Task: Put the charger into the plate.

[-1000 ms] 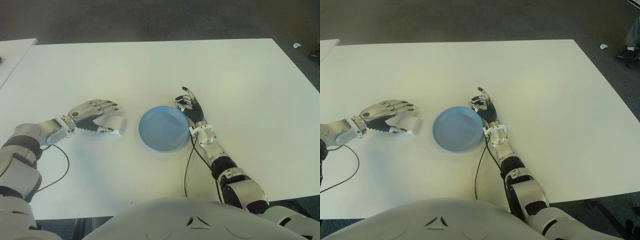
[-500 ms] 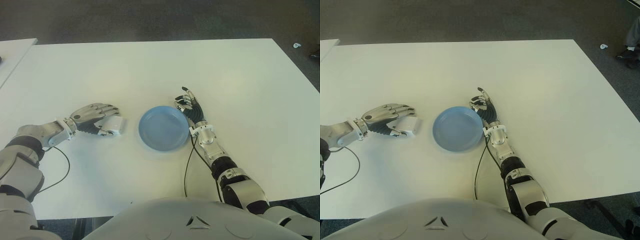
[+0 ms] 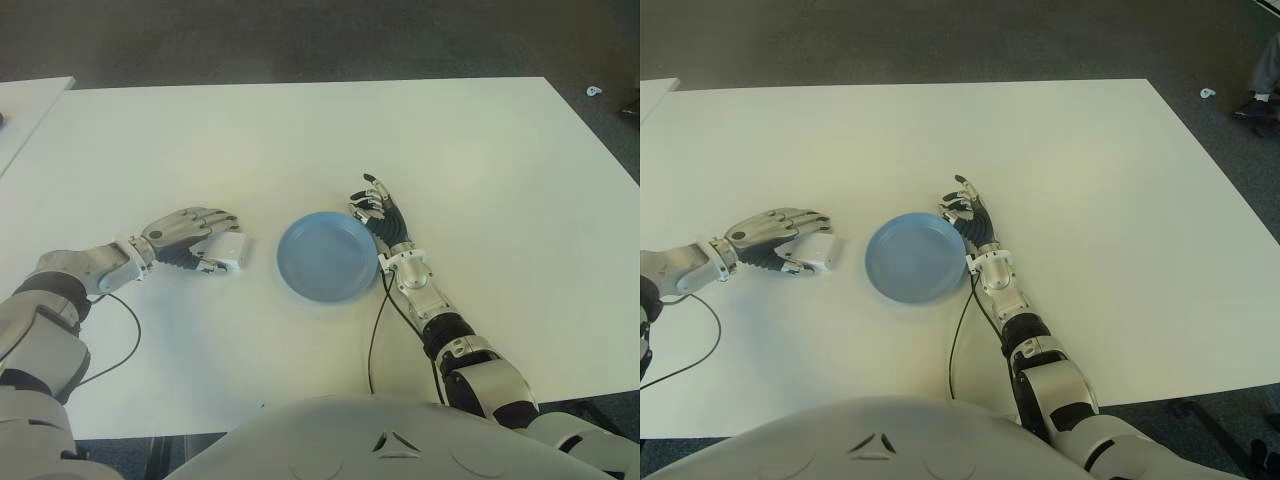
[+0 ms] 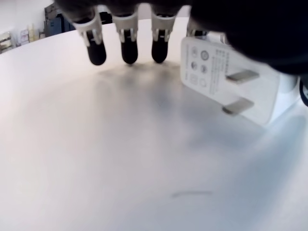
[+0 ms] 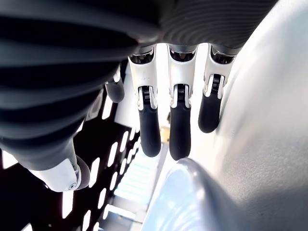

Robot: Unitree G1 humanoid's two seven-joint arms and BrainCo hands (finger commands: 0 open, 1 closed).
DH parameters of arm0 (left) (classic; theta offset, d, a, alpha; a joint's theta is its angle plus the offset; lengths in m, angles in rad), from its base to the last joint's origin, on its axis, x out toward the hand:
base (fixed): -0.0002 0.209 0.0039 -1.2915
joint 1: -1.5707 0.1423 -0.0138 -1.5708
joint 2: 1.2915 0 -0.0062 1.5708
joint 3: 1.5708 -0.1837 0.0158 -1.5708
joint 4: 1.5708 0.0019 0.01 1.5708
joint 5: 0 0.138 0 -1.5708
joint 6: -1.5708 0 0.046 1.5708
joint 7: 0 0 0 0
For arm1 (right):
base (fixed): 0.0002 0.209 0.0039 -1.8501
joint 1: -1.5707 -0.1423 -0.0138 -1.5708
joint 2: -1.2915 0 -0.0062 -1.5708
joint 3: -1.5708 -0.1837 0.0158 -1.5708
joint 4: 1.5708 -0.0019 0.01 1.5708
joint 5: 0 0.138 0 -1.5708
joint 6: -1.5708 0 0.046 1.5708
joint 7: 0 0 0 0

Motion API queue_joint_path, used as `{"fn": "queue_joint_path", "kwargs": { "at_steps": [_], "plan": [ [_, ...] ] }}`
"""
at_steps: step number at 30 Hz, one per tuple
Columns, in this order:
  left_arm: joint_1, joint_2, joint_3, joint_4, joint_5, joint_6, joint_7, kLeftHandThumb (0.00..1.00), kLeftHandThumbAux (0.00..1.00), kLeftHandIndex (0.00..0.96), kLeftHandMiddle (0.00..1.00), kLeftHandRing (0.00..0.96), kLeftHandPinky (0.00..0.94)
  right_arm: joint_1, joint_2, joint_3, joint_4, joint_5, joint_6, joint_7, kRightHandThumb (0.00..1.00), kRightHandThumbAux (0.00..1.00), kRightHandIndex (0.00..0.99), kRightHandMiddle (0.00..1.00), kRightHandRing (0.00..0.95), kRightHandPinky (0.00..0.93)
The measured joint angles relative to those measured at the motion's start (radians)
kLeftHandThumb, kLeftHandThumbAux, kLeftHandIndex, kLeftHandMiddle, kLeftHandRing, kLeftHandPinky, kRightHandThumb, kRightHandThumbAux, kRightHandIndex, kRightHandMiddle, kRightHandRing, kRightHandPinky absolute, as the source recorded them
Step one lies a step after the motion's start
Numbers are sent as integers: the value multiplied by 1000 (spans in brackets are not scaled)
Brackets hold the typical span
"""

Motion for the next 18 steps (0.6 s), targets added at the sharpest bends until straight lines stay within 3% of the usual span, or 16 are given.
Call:
{"fn": "queue_joint_path", "kwargs": {
  "at_steps": [18],
  "plan": [
    [0,0,-11,-17,0,-2,5,243,229,0,0,0,0,-3,1,-1,2,-3,0,1,0,592,80,378,404,290]
  ]
}}
